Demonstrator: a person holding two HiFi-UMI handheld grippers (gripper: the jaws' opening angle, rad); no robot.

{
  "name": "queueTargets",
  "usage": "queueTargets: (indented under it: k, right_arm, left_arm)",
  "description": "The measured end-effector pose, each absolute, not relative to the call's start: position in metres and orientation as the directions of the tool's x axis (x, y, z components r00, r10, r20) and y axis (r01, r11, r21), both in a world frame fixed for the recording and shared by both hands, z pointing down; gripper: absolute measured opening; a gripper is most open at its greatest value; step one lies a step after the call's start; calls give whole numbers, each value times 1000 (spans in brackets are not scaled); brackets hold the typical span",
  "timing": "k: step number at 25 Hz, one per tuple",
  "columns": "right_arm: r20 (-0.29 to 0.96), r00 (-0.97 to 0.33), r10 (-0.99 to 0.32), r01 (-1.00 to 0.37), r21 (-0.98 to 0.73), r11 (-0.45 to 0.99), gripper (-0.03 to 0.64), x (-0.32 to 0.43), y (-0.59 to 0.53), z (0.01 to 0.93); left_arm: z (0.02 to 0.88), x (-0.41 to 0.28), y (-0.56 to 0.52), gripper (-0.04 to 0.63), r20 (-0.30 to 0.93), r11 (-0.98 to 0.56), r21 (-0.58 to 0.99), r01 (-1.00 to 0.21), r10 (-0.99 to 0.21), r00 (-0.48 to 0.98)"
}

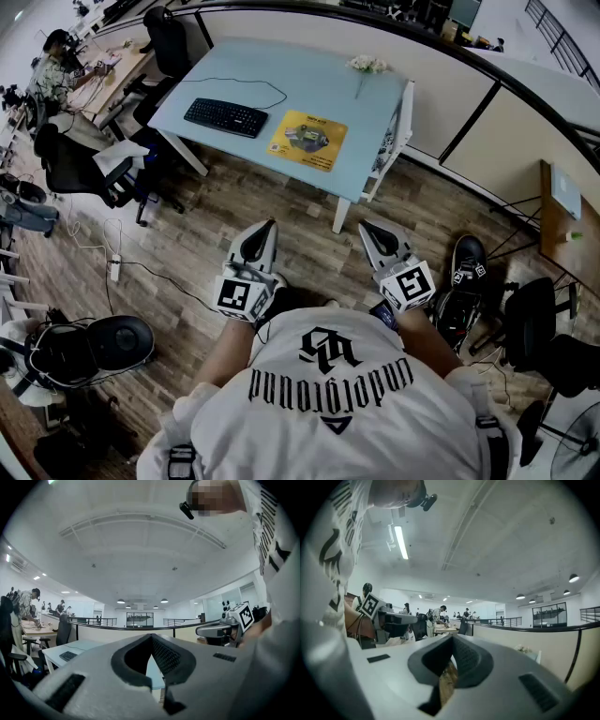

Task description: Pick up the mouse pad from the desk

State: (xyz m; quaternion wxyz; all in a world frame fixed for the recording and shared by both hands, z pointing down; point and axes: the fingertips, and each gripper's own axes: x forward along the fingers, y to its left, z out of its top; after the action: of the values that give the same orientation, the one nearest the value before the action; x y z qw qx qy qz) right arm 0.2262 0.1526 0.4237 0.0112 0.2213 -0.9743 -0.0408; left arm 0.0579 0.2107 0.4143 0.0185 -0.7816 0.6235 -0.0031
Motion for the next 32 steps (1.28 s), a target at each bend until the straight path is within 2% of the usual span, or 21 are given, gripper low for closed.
queueTargets:
  k: [12, 20, 32]
  right_arm:
    - [1, -901, -433, -432, 93, 897, 5, 220, 148, 427]
    - [56, -906, -419, -417, 45, 908, 15, 206, 141, 442]
    - [67, -893, -446, -444, 32, 895, 247, 179, 128, 445]
  left_arm:
    - [417, 48, 207, 6, -26, -212, -9, -977, -977, 212]
    - [418, 40, 202, 7, -22, -223, -9, -975, -975, 223]
    - [425, 12, 191, 8, -21, -232, 7, -973, -973, 231]
